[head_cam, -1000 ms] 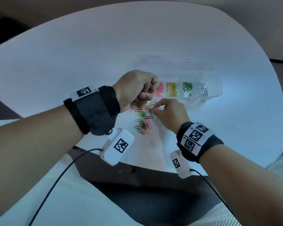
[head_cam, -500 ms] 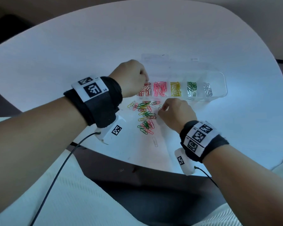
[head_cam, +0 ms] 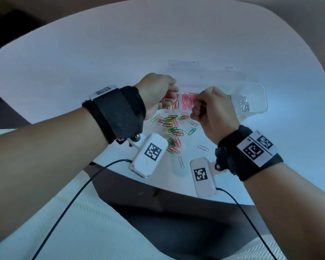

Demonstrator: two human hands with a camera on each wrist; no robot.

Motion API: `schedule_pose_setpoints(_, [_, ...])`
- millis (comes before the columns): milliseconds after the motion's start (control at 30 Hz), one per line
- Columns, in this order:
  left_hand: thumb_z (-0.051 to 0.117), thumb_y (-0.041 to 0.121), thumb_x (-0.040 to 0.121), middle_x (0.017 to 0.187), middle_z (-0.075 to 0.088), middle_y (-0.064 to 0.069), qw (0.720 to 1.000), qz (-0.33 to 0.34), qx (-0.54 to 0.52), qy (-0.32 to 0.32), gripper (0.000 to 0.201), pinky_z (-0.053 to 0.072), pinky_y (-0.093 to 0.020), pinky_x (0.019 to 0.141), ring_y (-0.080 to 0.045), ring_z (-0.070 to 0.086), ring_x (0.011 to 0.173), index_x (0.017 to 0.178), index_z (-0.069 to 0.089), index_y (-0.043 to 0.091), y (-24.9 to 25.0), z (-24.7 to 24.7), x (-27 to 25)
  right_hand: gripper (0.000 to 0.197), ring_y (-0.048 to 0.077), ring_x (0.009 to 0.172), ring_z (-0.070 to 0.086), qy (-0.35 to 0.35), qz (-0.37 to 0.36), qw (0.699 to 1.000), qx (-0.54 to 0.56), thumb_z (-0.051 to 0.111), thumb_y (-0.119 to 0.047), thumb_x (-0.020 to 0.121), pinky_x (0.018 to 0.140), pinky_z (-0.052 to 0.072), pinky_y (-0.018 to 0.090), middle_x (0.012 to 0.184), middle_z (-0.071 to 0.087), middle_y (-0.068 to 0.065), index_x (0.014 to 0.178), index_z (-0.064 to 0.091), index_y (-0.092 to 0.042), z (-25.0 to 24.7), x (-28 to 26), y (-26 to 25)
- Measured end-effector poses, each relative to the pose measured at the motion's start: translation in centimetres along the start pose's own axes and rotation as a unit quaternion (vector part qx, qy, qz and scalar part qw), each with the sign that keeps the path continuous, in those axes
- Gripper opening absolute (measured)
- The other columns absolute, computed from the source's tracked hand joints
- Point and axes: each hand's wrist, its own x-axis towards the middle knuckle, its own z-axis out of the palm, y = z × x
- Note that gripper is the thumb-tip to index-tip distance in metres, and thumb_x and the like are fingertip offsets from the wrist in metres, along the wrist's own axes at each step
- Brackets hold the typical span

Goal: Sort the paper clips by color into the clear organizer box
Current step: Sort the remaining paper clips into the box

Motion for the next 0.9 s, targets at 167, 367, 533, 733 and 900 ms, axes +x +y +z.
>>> schedule_pose_setpoints(167, [0.053, 0.02, 0.094, 0.085, 0.055, -0.008, 0.998, -0.002, -0.051, 0.031, 0.019, 0.05, -0.026, 0.069, -0.017, 0.054, 0.069, 0.101, 0.056, 0.003, 0.2, 0.3, 0.0, 0.005, 0.016, 0.049, 0.048, -0.011, 0.032, 0.999, 0.023, 0.055, -0.006, 0.086, 0.049, 0.04, 0.026, 0.065, 0.046, 0.006, 0.082, 0.051, -0.005, 2.9, 0.8, -1.6])
schedule_pose_setpoints(367, [0.056, 0.026, 0.092, 0.096, 0.052, -0.007, 0.998, 0.006, -0.018, 0.058, 0.027, 0.053, -0.029, 0.082, -0.019, 0.054, 0.085, 0.111, 0.057, 0.007, 0.0, 0.6, 0.4, 0.058, 0.025, 0.09, 0.049, -0.066, 0.153, 0.986, 0.007, 0.058, -0.05, 0.091, 0.083, 0.051, 0.032, 0.12, 0.051, 0.018, 0.123, 0.048, -0.002, 3.5, 1.6, -2.5])
schedule_pose_setpoints(533, [0.054, 0.03, 0.089, 0.081, 0.039, -0.007, 0.999, 0.025, 0.016, 0.04, 0.029, 0.037, -0.034, 0.076, -0.02, 0.041, 0.072, 0.103, 0.063, 0.006, -0.1, 0.6, 0.3, 0.067, 0.025, 0.11, 0.057, -0.09, 0.148, 0.985, -0.001, 0.049, -0.058, 0.093, 0.091, 0.048, 0.031, 0.122, 0.052, 0.017, 0.132, 0.047, -0.004, 2.1, 1.1, -2.7])
schedule_pose_setpoints(733, [0.059, 0.021, 0.085, 0.074, 0.064, 0.006, 0.948, 0.209, 0.24, 0.016, 0.014, 0.05, -0.03, 0.07, -0.013, 0.058, 0.068, 0.088, 0.069, 0.011, -0.3, 1.0, -1.2, 0.016, 0.023, 0.059, 0.06, -0.045, -0.001, 0.986, -0.161, 0.055, -0.015, 0.093, 0.061, 0.053, 0.033, 0.076, 0.064, 0.009, 0.087, 0.066, -0.005, -1.4, -1.1, -2.9])
schedule_pose_setpoints(900, [0.058, 0.022, 0.082, 0.065, 0.047, 0.012, 0.78, 0.289, 0.552, -0.049, 0.005, 0.036, -0.026, 0.057, -0.014, 0.049, 0.069, 0.081, 0.056, 0.026, -3.6, 2.1, -1.9, 0.017, 0.011, 0.059, 0.065, -0.064, -0.035, 0.84, -0.537, 0.058, -0.009, 0.086, 0.051, 0.051, 0.024, 0.076, 0.07, 0.003, 0.085, 0.074, -0.013, -4.1, -1.4, 0.0])
